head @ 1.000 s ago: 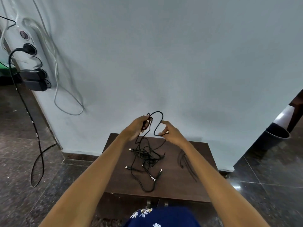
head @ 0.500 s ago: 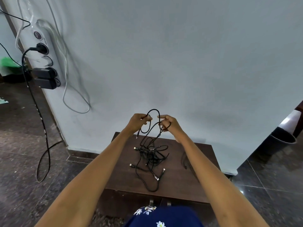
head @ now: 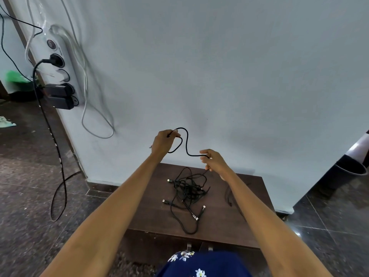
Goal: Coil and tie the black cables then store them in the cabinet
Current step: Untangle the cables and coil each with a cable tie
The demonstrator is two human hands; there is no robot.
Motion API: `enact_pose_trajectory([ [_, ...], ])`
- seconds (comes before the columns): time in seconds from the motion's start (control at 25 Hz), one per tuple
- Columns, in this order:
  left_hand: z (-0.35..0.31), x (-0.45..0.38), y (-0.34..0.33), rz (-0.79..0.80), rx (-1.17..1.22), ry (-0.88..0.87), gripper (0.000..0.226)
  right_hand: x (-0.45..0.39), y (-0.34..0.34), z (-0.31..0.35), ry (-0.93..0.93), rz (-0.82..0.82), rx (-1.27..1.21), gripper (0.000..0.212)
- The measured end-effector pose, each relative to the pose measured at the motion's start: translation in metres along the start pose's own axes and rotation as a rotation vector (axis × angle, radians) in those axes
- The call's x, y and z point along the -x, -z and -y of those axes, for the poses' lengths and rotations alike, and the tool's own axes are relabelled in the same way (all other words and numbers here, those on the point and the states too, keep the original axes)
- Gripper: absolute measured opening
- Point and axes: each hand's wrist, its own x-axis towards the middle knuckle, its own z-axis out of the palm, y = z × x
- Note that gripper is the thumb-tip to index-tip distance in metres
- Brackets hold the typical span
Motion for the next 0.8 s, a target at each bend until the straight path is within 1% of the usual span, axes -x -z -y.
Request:
enact_pose_trajectory([
  [0.08, -0.007, 0.002, 0.002, -0.001, -0.025, -0.011, 0.041, 0.003, 0.007, 0.015, 0.071, 0.08, 0.017, 0.029],
  [0.12, -0.01, 0.002, 0.004, -0.01, -0.02, -0.013, 0.043, 0.004, 0.011, 0.025, 0.105, 0.081, 0.021, 0.023],
  [0.2, -0.015, 0.005, 0.008, -0.038, -0.005, -0.016, 0.042, 0.009, 0.02, 0.046, 0.171, -0.018, -0.013, 0.014],
  [0.32, -0.02, 0.013, 0.014, -0.045, -0.014, -0.052, 0.036, 0.011, 0.035, 0.08, 0.254, -0.285, -0.014, 0.018],
  [0.36, -0.02, 0.017, 0.017, -0.04, -0.006, -0.064, 0.034, 0.013, 0.04, 0.091, 0.262, -0.327, 0.002, 0.019],
  [0.4, -0.021, 0.022, 0.02, -0.035, 0.008, -0.075, 0.032, 0.016, 0.044, 0.1, 0.256, -0.313, 0.034, 0.023],
  [0.44, -0.022, 0.026, 0.024, -0.028, 0.024, -0.088, 0.03, 0.02, 0.047, 0.107, 0.235, -0.233, 0.087, 0.027],
  [0.52, -0.027, 0.035, 0.03, 0.001, 0.072, -0.107, 0.025, 0.033, 0.045, 0.113, 0.173, 0.069, 0.264, 0.042],
  [0.6, -0.036, 0.04, 0.035, 0.049, 0.138, -0.093, 0.024, 0.046, 0.037, 0.109, 0.106, 0.354, 0.418, 0.066],
  [0.64, -0.041, 0.044, 0.037, 0.087, 0.159, -0.086, 0.024, 0.054, 0.033, 0.107, 0.071, 0.457, 0.427, 0.078],
  [0.72, -0.052, 0.051, 0.044, 0.199, 0.16, -0.093, 0.024, 0.066, 0.029, 0.107, 0.021, 0.579, 0.332, 0.093],
  [0.76, -0.057, 0.056, 0.048, 0.263, 0.148, -0.094, 0.024, 0.072, 0.029, 0.109, 0.011, 0.596, 0.272, 0.095],
  [0.8, -0.061, 0.06, 0.052, 0.324, 0.129, -0.091, 0.023, 0.078, 0.029, 0.111, 0.011, 0.572, 0.24, 0.095],
])
